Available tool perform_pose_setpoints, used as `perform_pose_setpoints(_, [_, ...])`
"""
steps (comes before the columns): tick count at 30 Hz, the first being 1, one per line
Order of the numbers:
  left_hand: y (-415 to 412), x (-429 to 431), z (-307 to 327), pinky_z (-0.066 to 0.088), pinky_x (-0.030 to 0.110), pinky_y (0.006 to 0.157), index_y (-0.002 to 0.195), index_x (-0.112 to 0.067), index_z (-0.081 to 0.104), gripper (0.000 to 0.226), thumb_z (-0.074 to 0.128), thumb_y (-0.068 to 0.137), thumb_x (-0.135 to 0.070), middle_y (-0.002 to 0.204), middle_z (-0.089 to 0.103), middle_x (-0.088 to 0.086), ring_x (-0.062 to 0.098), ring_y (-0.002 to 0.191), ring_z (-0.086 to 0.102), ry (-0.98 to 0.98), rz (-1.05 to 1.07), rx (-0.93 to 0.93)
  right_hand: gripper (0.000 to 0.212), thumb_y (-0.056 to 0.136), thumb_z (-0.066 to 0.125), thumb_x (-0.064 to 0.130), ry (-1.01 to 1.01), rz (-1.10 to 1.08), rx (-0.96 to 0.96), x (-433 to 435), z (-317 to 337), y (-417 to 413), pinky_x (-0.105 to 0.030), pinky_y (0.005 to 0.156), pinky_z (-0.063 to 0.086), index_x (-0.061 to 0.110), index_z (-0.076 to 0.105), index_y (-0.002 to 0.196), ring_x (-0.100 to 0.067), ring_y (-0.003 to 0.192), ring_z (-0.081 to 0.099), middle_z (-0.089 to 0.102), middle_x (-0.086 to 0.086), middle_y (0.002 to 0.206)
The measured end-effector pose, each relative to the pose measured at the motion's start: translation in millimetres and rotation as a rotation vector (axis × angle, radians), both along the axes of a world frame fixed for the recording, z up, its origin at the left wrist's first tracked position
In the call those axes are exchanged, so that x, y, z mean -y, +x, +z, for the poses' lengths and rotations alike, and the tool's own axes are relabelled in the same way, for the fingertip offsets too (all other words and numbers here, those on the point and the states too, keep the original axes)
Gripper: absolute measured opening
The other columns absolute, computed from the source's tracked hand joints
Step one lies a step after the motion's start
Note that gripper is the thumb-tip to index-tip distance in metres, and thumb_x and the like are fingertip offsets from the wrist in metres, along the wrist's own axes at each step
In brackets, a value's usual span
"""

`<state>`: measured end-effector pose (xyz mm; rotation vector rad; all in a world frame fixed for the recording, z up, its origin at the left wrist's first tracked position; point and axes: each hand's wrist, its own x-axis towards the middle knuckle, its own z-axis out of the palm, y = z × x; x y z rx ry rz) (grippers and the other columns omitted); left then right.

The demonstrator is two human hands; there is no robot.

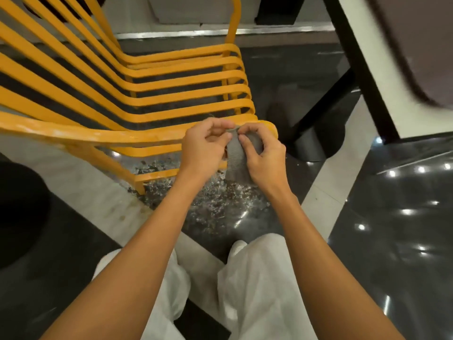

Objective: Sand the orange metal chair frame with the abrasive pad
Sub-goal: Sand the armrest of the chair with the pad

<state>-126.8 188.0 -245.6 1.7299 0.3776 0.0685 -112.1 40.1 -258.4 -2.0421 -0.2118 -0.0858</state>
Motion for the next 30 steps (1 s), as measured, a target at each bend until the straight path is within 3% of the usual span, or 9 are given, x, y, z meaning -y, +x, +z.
perform_pose_setpoints(6, [-37.3, 2.1, -15.6, 0.067, 0.041, 0.078, 0.112, -0.016, 0.080, 0.016, 0.075, 0.097, -0.010, 0.101, 0.079, 0.000, 0.014, 0.095, 0.076, -0.008, 0.059, 0.077, 0.021, 0.099, 0.071, 0.035, 0.011, 0.010, 0.087, 2.4, -14.1, -46.2, -0.040, 0.088, 0.057, 0.025, 0.068, 0.117, -0.010, 0.105, 0.067, 0.070, 0.015, 0.113])
perform_pose_setpoints(12, [-93.2, 15.0, 15.0, 0.067, 0.042, 0.079, 0.111, -0.012, 0.080, 0.015, 0.078, 0.096, -0.014, 0.098, 0.080, 0.002, 0.015, 0.090, 0.078, -0.022, 0.089, 0.188, 0.034, 0.099, 0.071, 0.035, -0.030, 0.049, 0.206, 13.2, 13.5, -101.0, -0.038, 0.092, 0.057, 0.021, 0.067, 0.130, -0.007, 0.109, 0.067, 0.071, 0.009, 0.120])
perform_pose_setpoints(18, [-134.1, 30.9, 36.6, 0.067, 0.037, 0.072, 0.102, -0.013, 0.081, 0.007, 0.077, 0.097, -0.016, 0.095, 0.079, 0.003, 0.018, 0.084, 0.078, 0.033, 0.065, 0.198, 0.030, 0.098, 0.069, 0.032, -0.079, 0.025, 0.305, 27.7, 24.5, -139.7, -0.042, 0.088, 0.058, 0.023, 0.070, 0.126, -0.011, 0.104, 0.069, 0.074, 0.007, 0.115])
perform_pose_setpoints(24, [-138.8, 49.7, 43.0, 0.068, 0.037, 0.076, 0.099, -0.015, 0.081, 0.004, 0.077, 0.096, -0.015, 0.093, 0.080, 0.002, 0.016, 0.083, 0.079, 0.028, 0.048, 0.139, 0.018, 0.099, 0.066, 0.032, -0.111, -0.041, 0.311, 40.1, 20.1, -141.8, -0.043, 0.084, 0.057, 0.024, 0.072, 0.115, -0.010, 0.096, 0.066, 0.071, 0.009, 0.108])
perform_pose_setpoints(30, [-98.6, 53.4, 32.3, 0.066, 0.041, 0.082, 0.102, -0.019, 0.082, 0.008, 0.079, 0.095, -0.020, 0.096, 0.079, -0.004, 0.013, 0.088, 0.077, 0.108, 0.038, 0.141, 0.011, 0.097, 0.067, 0.025, -0.112, -0.114, 0.346, 44.3, 12.9, -103.9, -0.029, 0.085, 0.053, 0.018, 0.072, 0.105, -0.008, 0.101, 0.061, 0.061, 0.006, 0.117])
